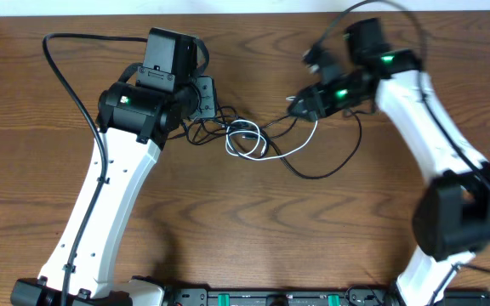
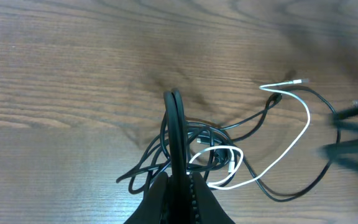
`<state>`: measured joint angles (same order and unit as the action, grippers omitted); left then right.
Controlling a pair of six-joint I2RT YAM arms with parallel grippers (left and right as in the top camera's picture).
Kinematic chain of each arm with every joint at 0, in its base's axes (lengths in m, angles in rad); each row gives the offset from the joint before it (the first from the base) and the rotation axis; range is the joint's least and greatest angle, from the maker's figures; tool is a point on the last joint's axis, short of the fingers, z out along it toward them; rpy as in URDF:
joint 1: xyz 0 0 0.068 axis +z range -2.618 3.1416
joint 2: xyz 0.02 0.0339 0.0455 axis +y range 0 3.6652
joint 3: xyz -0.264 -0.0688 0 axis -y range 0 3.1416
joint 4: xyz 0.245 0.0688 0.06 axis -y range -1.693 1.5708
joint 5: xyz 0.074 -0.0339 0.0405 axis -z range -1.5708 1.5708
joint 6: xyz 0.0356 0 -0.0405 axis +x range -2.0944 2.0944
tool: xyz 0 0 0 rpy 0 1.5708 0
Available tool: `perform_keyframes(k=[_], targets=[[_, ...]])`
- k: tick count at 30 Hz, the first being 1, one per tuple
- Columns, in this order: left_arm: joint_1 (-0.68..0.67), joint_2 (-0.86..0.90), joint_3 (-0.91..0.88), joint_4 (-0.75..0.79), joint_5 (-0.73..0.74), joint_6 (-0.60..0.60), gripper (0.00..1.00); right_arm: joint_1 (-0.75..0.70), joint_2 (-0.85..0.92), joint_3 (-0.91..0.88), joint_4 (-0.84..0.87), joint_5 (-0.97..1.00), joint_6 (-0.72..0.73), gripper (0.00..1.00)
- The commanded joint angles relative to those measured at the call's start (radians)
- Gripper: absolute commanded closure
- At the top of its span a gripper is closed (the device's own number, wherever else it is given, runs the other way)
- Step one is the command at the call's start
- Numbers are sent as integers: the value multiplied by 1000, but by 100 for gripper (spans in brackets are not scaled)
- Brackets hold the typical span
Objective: Untangle cables
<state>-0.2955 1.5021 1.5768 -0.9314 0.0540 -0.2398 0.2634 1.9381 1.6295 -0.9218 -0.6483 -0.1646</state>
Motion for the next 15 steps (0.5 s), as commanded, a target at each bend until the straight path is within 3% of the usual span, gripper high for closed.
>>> perform_keyframes(k=[1, 9, 15], targets=[[4, -3, -9, 1, 6, -10, 92, 52, 64, 10, 29, -130, -50, 37], [5, 0, -9, 1, 6, -10, 92, 108, 119, 10, 63, -177, -171, 32], [4, 13, -9, 1, 6, -14, 92, 129, 161, 10, 117, -174, -184, 32]])
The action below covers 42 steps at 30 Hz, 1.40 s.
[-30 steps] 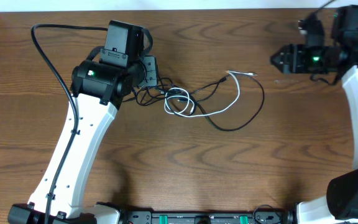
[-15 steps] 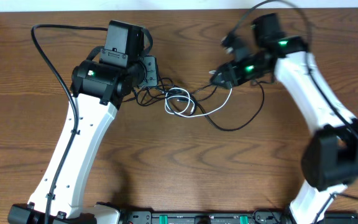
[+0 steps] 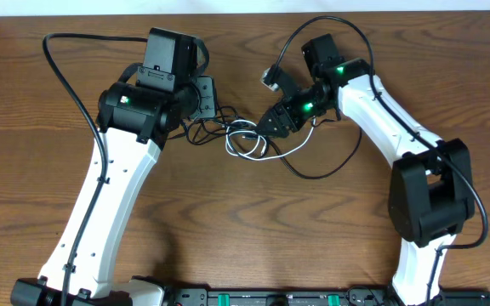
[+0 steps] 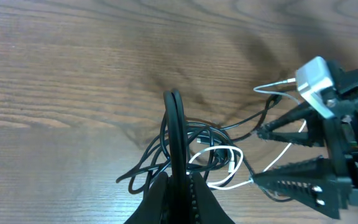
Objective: Untangle cables
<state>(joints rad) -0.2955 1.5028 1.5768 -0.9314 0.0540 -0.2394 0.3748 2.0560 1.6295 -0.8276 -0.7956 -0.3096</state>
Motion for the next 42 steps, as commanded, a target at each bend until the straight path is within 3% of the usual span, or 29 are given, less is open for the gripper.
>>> perform_keyframes(k=[1, 13, 15, 16, 17, 25, 33, 35, 42], targets=[[4, 15, -9, 1, 6, -21, 92, 22, 53, 10, 37, -27, -38, 33], [4, 20, -9, 1, 6, -25, 92, 87, 116, 10, 169, 72, 53, 63], [4, 20, -9, 1, 6, -25, 92, 89, 116, 10, 182, 132, 106, 80], [5, 20, -9, 1, 6, -25, 92, 89, 116, 10, 183, 162, 127, 94], [5, 20, -9, 1, 6, -25, 92, 89, 116, 10, 184, 187, 151, 99], [5, 20, -9, 1, 6, -25, 93, 49, 49, 37, 113, 420, 238, 99], [5, 20, -9, -11, 5, -24, 92, 3, -268, 53, 114, 1099, 391, 99], [5, 20, -9, -10, 5, -24, 92, -2, -344, 53, 131, 1183, 391, 99], [5, 26, -9, -12, -25, -24, 92, -53, -552, 53, 187, 1231, 408, 99]])
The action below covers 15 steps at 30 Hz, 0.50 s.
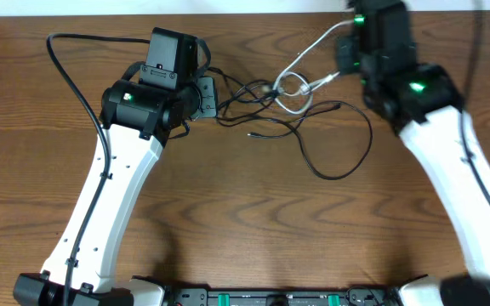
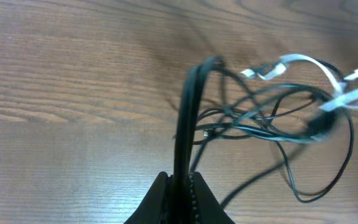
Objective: Untangle cables
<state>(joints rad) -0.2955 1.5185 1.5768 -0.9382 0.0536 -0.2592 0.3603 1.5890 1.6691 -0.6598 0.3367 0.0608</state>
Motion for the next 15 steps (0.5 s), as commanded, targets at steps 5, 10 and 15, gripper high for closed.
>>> perform_keyframes(k=[5, 10, 15], targets=[[5, 31, -9, -24, -47, -5, 92, -122, -225, 14, 53, 62, 51, 99], [5, 68, -9, -30, -49, -5, 92, -213, -339, 14, 59, -10, 72, 99], [5, 122, -9, -38, -85, -5, 92, -302, -407, 14, 58, -60, 87, 99]])
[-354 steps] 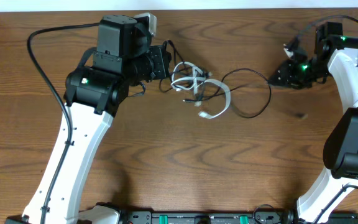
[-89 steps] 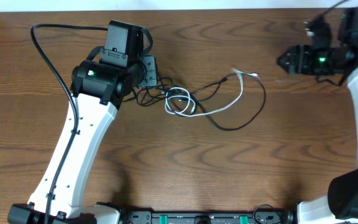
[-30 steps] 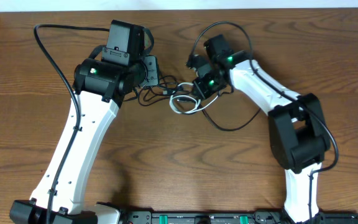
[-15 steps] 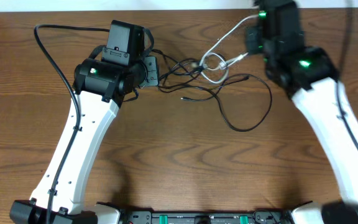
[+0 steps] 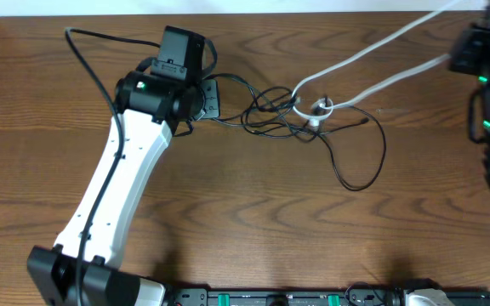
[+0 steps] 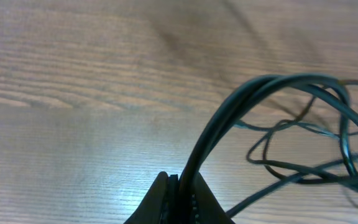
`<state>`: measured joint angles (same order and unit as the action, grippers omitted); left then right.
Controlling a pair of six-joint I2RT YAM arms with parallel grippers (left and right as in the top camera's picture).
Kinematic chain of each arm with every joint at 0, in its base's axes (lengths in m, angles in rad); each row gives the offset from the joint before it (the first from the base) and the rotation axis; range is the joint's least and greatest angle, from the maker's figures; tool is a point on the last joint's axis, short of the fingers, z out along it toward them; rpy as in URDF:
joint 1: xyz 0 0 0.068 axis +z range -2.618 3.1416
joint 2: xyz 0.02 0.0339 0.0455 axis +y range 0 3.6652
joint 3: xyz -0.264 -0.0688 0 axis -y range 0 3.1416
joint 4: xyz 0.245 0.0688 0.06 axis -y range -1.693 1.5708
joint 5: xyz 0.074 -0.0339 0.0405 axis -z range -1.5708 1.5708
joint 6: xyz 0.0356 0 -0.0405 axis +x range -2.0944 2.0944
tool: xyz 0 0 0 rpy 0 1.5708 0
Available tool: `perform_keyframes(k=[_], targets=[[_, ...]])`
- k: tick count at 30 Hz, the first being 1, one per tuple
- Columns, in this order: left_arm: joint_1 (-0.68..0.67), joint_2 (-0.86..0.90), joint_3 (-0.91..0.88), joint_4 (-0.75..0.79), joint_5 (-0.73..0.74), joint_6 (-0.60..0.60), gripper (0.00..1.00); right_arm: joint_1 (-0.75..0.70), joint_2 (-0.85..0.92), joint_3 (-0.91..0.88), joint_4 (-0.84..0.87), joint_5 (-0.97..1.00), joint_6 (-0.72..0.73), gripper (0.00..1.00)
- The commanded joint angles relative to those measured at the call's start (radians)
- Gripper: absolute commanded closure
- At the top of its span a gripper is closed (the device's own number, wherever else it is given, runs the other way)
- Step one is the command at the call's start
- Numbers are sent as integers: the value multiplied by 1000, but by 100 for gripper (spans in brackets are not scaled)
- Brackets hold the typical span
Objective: Untangle cables
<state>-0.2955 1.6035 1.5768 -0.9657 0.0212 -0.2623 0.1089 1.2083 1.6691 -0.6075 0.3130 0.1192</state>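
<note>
A black cable [image 6: 253, 93] rises from my left gripper [image 6: 178, 180], which is shut on it; its loops spread to the right. From overhead, the left gripper [image 5: 209, 96] sits at the left end of the black tangle [image 5: 270, 110]. A white cable [image 5: 373, 47] runs in two taut strands from the tangle up to the far right. One strand ends at my right gripper [image 5: 464, 53], blurred at the frame's edge and apparently shut on it. The white plug end [image 5: 320, 108] hangs at the tangle. A long black loop [image 5: 366, 161] trails to the right.
A black power strip [image 5: 270, 297] lies along the near edge of the wooden table [image 5: 228, 212]. The left arm's own supply cable [image 5: 92, 36] arcs behind its wrist. The right arm's body fills the right edge.
My right gripper has gone from the back middle to the far right edge, with the white cable now stretched long. The black tangle and my left gripper have shifted right. No white cable shows in the left wrist view.
My left gripper held the black cable throughout. The right gripper stood open right of the tangle, then open at the white loops. Later it held the white cable lifted at the back. Now the white cable is drawn far out to the right.
</note>
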Motion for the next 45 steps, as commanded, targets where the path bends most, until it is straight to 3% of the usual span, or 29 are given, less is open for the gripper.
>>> perform_keyframes(k=[1, 12, 22, 36, 45], targets=[[5, 48, -9, -14, -63, -2, 92, -63, -31, 14, 3, -36, 40, 99], [5, 163, -9, -21, -104, -2, 92, -186, -42, 14, -8, -133, 98, 99], [5, 232, -9, -11, -119, -2, 92, -236, -75, 14, 30, -134, 97, 99], [4, 387, -9, 10, -111, -2, 92, -411, -167, 33, 55, -241, 85, 99], [5, 462, -9, 32, -111, -6, 92, -438, -177, 34, 59, -263, 85, 99]])
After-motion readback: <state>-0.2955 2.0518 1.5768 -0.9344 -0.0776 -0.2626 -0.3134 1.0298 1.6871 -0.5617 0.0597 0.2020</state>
